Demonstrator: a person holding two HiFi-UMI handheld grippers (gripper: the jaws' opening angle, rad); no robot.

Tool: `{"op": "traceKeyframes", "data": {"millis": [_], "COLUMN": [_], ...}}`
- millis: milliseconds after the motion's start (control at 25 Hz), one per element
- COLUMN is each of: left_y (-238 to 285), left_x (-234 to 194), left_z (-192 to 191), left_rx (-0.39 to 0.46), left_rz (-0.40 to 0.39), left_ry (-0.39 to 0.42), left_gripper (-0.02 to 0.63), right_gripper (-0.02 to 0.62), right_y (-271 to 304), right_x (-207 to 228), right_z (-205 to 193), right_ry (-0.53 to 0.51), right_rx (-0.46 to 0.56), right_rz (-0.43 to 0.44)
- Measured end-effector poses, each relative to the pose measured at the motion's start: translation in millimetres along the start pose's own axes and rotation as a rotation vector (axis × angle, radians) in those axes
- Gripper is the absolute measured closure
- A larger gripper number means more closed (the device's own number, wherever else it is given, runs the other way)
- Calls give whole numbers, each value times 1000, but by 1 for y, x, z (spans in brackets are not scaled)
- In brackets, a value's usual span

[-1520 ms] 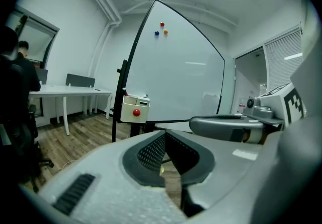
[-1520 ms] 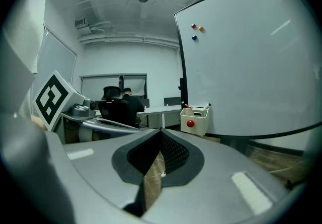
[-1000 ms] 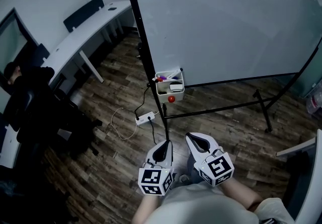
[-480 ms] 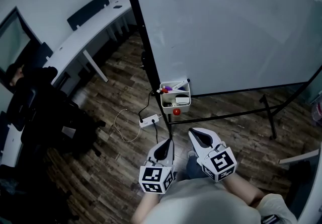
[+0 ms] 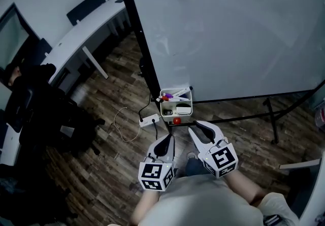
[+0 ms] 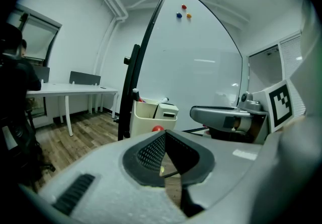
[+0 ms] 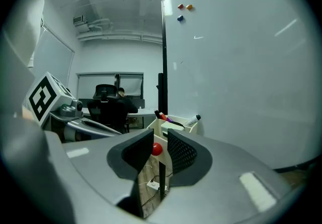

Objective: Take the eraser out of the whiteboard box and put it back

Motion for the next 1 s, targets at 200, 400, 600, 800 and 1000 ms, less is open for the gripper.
{"op": "traceKeyframes", "data": {"millis": [200,400,600,800,1000], "left_y": [16,24,31,38,40], "left_x": [-8,-17,-25,-33,-38], "left_z": [10,19,24,30,33], "left_rx": [9,20,30,42,50], "left_rz": [17,40,72,93,117], "left_ry": [-1,-5,-12,-14,-20], "left_gripper": [601,601,601,601,601], "right_gripper": [444,393,347,341,340], "right_y": [20,37,52,66,75], "right_x": [7,11,16,18,18], "right_z": [-1,4,9,7,5], "right_ry": [-37,-62,-96,-122,-153], "right_rx": [-26,-31,-23,-23,-15], "right_rz": [48,76,94,120,143]}}
Point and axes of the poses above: the fingertips, and each gripper's own axes: y forward along the fingers, x to its right, z out of its top, the point moved 5 cm from there along -y, backward along the fingers, and after that the axes turned 11 degrees about -z, right-handed, at the moved point
